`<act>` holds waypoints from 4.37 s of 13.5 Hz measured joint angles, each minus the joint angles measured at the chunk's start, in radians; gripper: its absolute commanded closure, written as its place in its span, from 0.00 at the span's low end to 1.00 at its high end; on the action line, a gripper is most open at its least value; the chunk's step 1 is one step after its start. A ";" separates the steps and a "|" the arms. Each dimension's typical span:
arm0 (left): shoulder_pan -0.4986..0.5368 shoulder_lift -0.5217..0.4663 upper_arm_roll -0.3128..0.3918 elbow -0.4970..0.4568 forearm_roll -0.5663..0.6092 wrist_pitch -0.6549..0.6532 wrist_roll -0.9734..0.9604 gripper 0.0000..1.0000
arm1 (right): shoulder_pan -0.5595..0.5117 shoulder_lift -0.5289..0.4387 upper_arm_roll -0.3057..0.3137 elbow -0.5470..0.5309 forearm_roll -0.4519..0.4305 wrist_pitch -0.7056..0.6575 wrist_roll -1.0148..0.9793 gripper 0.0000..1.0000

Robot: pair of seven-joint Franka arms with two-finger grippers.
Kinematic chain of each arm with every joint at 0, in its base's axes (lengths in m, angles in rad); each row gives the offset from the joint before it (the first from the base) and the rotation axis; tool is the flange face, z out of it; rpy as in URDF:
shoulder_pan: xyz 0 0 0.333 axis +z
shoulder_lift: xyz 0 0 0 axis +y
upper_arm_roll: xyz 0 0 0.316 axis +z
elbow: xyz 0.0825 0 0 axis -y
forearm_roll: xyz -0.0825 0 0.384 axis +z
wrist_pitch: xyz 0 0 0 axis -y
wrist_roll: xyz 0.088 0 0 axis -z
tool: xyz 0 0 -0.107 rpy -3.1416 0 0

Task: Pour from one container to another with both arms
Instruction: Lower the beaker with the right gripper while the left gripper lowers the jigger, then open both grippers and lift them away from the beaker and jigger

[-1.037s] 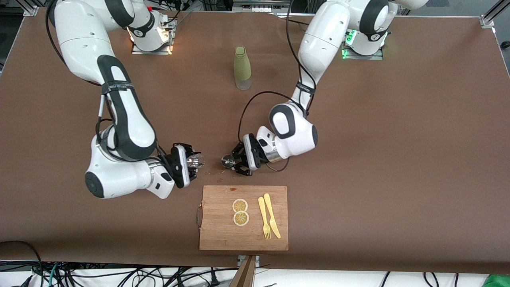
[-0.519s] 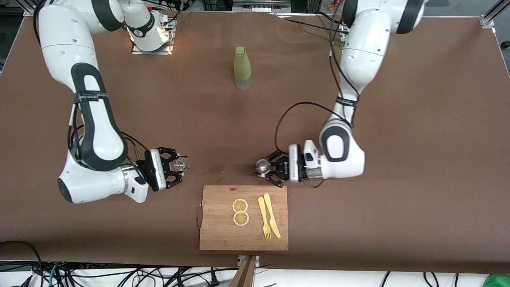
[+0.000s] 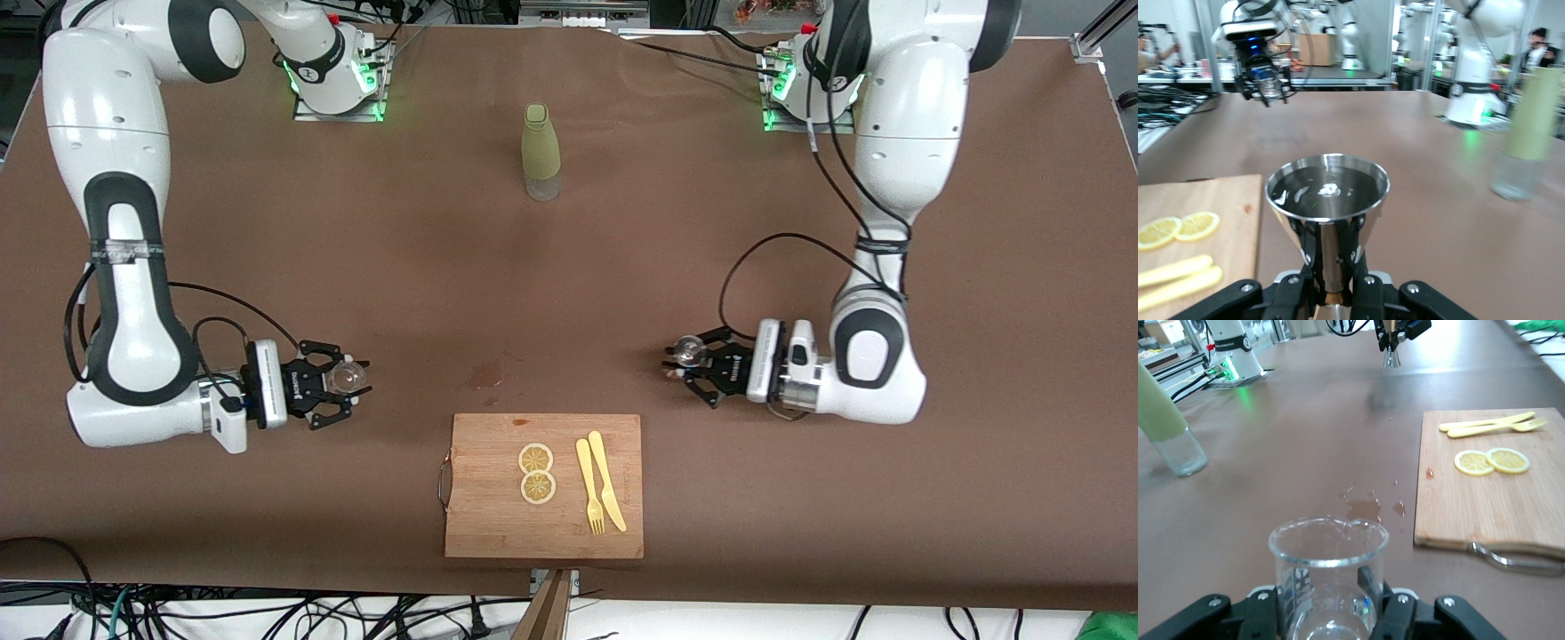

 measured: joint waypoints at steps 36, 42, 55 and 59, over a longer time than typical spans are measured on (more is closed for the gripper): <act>0.359 0.142 0.033 0.071 0.399 -0.218 0.393 0.00 | -0.069 0.086 -0.311 -0.218 0.352 -0.044 -0.344 0.00; 0.404 0.113 0.059 0.115 0.445 -0.130 0.399 0.00 | -0.068 0.049 -0.453 -0.076 0.290 -0.188 -0.049 0.00; 0.389 -0.395 0.014 0.111 0.883 0.019 -0.257 0.00 | -0.016 -0.136 -0.484 0.148 0.025 -0.271 0.958 0.00; 0.323 -0.582 -0.007 0.031 1.037 0.018 -0.689 0.00 | 0.022 -0.245 -0.398 0.152 -0.199 -0.267 1.333 0.00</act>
